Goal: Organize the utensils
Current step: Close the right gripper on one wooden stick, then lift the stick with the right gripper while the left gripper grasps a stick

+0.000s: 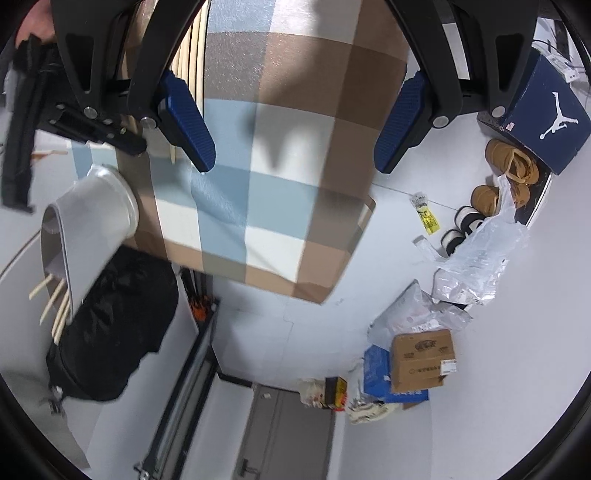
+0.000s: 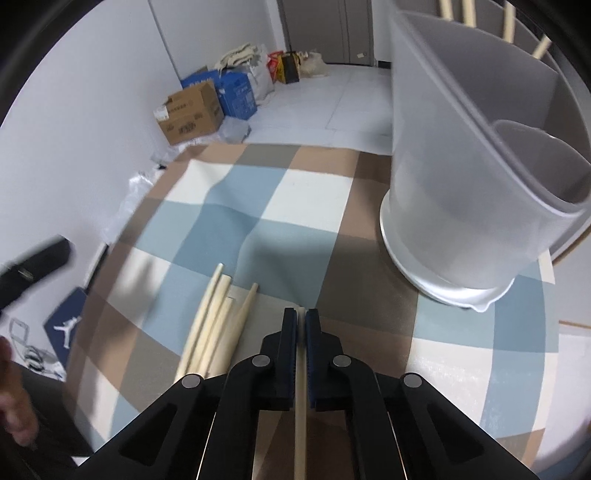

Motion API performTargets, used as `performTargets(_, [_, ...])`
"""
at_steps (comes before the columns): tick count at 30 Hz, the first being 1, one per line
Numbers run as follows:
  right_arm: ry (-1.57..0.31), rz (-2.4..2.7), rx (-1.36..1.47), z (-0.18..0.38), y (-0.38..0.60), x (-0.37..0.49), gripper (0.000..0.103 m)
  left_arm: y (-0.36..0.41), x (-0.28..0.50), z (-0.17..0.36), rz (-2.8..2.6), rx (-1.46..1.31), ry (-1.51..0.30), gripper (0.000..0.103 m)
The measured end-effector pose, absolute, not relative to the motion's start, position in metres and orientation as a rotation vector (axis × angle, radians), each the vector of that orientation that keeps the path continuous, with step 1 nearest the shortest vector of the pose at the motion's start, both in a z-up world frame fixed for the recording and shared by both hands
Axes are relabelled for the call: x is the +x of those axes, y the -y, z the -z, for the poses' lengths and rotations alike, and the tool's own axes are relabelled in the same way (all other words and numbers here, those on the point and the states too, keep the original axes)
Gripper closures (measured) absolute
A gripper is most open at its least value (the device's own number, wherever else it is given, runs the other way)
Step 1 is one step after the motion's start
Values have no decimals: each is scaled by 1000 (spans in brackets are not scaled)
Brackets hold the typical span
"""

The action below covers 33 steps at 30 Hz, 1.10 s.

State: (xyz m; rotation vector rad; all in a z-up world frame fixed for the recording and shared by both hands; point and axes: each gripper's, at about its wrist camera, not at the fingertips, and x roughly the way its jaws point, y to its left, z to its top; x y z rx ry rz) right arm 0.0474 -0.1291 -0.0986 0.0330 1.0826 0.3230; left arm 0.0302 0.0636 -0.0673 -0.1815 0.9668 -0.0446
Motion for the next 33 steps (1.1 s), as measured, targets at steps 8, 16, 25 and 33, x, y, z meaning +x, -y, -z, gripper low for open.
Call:
performTargets(8, [-979, -380, 130, 58, 145, 34, 99, -30, 38, 91, 109, -79, -1085, 18])
performTargets(16, [-878, -423, 182, 27, 156, 30, 99, -13, 41, 109, 96, -1, -1176, 18])
performTargets(25, [-824, -427, 220, 12, 178, 28, 99, -2, 48, 114, 51, 37, -1200, 18])
performTargets(33, [-782, -438, 268, 2, 197, 24, 99, 2, 60, 114, 53, 38, -1191, 31])
